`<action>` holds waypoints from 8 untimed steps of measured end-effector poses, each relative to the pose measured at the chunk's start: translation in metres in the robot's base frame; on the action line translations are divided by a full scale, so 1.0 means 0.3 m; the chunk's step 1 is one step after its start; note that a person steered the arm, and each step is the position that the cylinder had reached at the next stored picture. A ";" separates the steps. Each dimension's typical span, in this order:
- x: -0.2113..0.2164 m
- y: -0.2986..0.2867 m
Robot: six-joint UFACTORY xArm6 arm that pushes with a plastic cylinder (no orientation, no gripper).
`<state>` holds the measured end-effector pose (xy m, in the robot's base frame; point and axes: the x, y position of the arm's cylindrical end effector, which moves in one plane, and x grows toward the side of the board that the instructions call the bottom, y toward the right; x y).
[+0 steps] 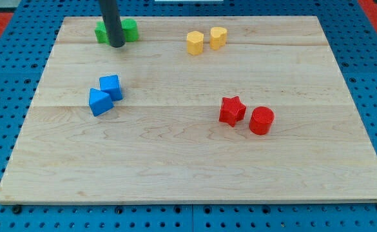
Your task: Move your arm to the top of the green circle
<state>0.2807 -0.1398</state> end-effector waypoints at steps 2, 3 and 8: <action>0.004 0.202; 0.000 0.275; -0.295 0.212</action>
<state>0.1923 -0.0761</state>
